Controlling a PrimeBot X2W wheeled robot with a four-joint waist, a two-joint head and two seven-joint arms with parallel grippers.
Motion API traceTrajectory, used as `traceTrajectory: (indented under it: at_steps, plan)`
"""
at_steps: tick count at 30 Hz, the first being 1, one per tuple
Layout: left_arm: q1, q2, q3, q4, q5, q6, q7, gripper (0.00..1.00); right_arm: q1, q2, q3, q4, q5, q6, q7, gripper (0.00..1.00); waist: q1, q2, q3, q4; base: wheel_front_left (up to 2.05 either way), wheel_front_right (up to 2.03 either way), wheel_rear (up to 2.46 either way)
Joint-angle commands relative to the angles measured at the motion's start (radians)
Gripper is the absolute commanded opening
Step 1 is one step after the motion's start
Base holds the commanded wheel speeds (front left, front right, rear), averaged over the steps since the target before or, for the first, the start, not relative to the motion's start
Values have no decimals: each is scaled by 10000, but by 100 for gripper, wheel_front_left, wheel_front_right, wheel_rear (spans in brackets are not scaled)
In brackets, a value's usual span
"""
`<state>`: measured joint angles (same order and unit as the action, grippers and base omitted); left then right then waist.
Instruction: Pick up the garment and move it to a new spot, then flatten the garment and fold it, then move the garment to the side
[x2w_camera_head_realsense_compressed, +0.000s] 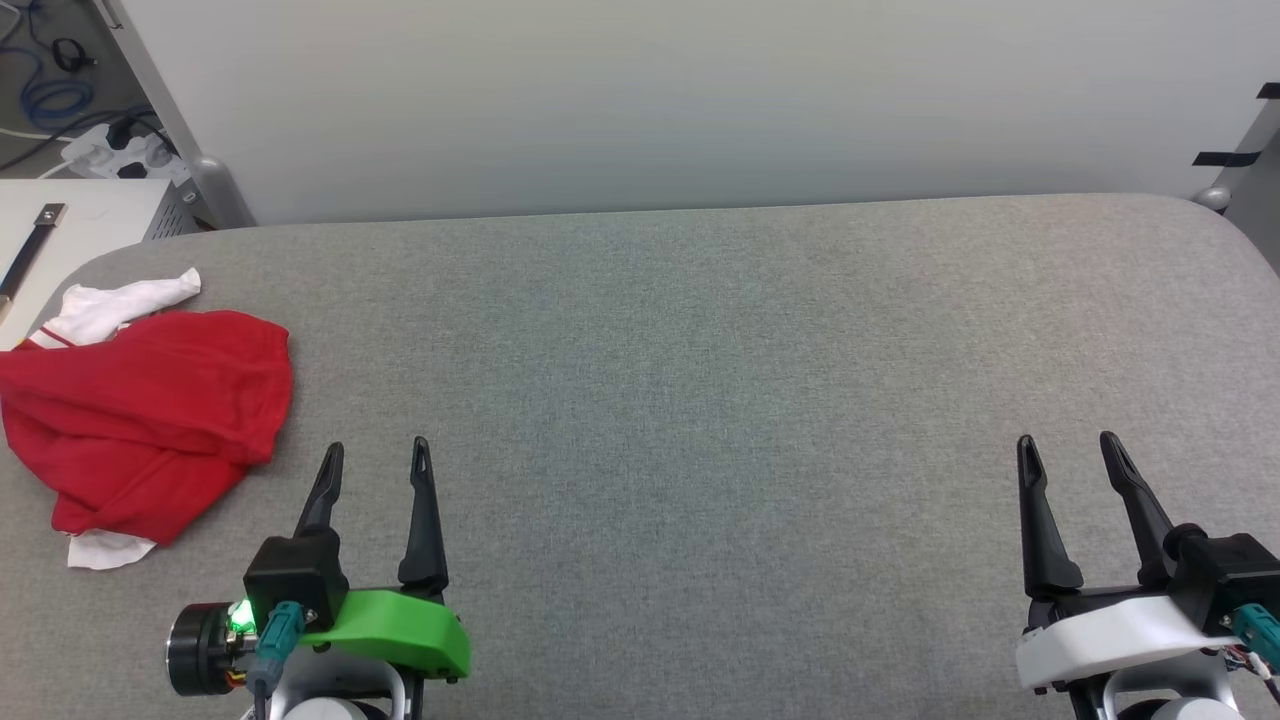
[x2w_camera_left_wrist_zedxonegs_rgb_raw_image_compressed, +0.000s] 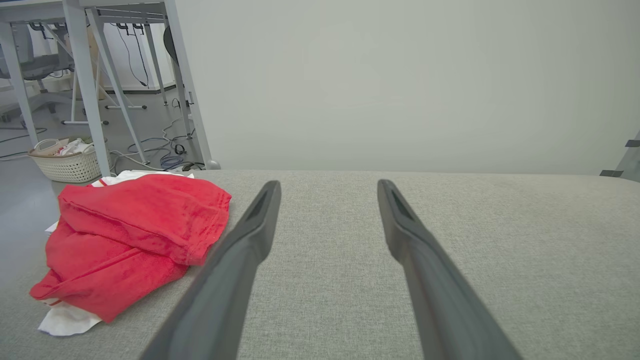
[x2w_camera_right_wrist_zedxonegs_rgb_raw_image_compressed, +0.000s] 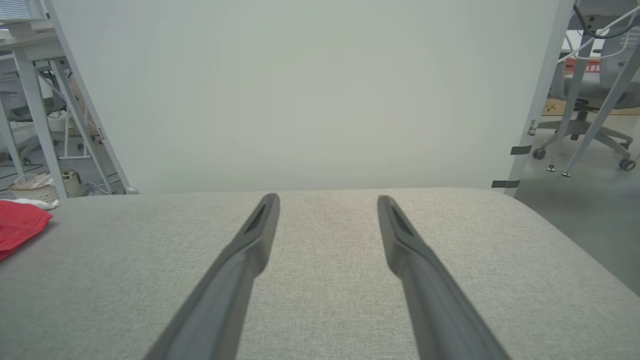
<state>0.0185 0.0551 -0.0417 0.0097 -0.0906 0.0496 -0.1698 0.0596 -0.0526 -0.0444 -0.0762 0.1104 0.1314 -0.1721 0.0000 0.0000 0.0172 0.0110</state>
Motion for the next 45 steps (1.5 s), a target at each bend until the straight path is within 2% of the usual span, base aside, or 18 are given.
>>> traceTrajectory:
  at_steps: [1,45]
  plan:
    - [29,-34,-23,31,-97,64,-125,100,77,16,-15,-61,104,-5,-113,100,0,0,-1,4,0,0,0]
    - [89,-49,-234,534,-168,141,-920,100,373,24,32,23,362,-7,-897,100,0,0,-10,147,0,0,0]
